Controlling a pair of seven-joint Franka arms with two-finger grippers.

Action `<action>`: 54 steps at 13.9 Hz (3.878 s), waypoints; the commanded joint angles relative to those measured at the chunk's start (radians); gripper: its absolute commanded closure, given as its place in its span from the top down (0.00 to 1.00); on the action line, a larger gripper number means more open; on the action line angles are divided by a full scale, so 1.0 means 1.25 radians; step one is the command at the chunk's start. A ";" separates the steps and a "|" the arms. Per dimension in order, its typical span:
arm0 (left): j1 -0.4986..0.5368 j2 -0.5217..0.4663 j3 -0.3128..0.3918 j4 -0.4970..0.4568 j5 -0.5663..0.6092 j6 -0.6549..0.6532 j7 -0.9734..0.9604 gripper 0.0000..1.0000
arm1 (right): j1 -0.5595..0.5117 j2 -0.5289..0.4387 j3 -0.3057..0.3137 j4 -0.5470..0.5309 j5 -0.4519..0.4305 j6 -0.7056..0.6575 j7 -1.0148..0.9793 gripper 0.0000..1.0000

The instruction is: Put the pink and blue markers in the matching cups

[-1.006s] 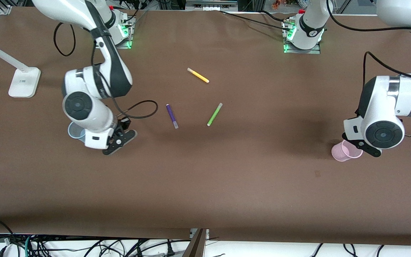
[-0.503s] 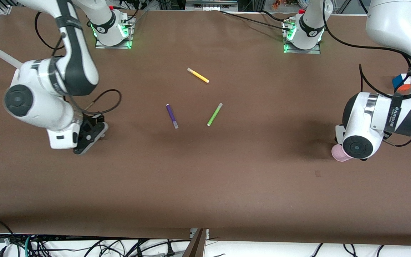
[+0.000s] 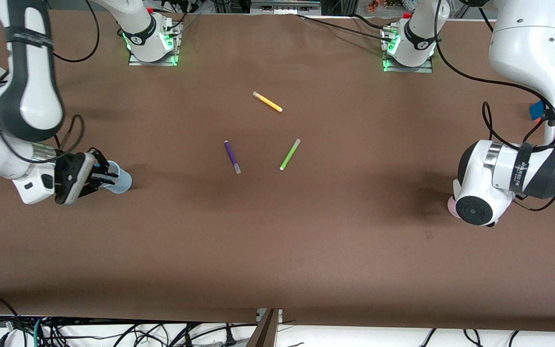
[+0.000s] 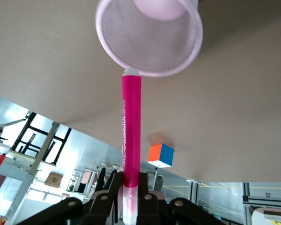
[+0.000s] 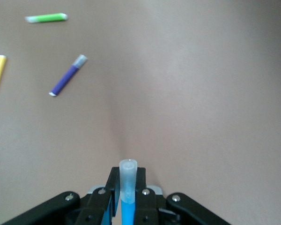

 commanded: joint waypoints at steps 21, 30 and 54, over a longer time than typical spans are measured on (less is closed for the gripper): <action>-0.037 -0.168 -0.014 0.165 -0.483 0.017 -0.323 1.00 | -0.171 0.127 0.009 0.000 0.212 -0.209 -0.590 0.03; 0.012 -0.456 -0.014 -0.122 -0.639 0.181 -0.373 1.00 | -0.183 0.150 0.008 0.026 0.242 -0.211 -0.571 1.00; 0.046 -0.558 -0.001 -0.260 -0.657 0.249 -0.336 1.00 | -0.135 -0.035 0.152 0.212 -0.255 -0.301 0.875 1.00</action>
